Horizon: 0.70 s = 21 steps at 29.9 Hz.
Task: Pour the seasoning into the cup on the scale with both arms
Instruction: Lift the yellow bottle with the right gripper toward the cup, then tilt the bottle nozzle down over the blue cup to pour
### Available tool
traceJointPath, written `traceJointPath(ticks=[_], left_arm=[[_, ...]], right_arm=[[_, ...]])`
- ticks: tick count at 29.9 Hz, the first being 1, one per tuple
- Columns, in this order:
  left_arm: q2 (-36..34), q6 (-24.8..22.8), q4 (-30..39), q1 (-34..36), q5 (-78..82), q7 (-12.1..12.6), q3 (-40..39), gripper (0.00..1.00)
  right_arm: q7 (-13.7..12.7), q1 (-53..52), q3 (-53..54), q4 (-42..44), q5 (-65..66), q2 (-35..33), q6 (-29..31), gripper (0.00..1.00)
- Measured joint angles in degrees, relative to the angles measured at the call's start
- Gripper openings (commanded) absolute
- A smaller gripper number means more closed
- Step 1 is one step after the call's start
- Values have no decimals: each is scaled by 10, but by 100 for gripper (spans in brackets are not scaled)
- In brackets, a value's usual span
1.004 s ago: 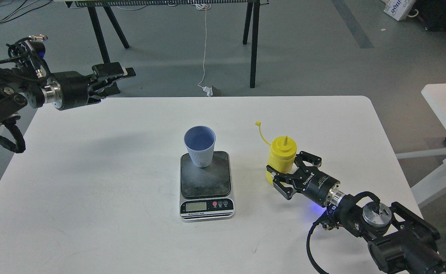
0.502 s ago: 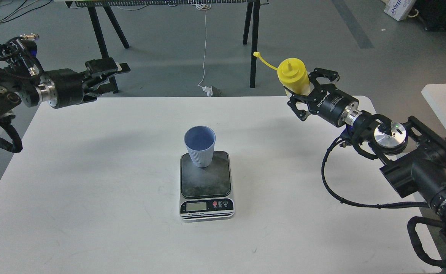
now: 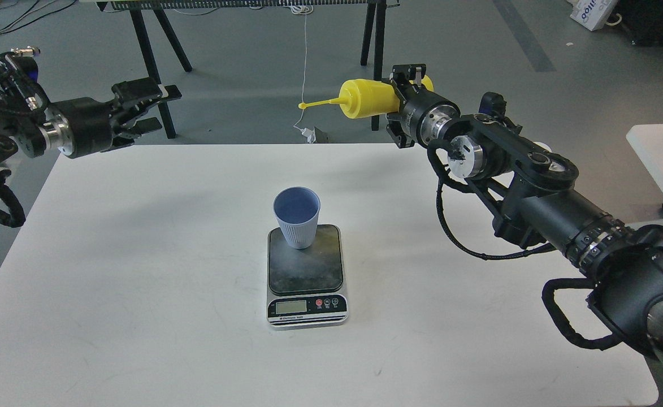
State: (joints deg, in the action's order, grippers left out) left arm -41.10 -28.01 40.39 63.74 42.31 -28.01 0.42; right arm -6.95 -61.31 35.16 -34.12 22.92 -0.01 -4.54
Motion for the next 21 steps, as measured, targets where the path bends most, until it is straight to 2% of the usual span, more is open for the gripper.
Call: traceJointPath(ticks=[7,21], left_arm=[[0,0,-1,-1,1,0,-2,99],[6,0,-7,-1,1,0,-3,99]], right_arm=[[-5,-30,-95,-3,5,0,-17,11],[-16,3,-155,-56,2,0,-10,11]])
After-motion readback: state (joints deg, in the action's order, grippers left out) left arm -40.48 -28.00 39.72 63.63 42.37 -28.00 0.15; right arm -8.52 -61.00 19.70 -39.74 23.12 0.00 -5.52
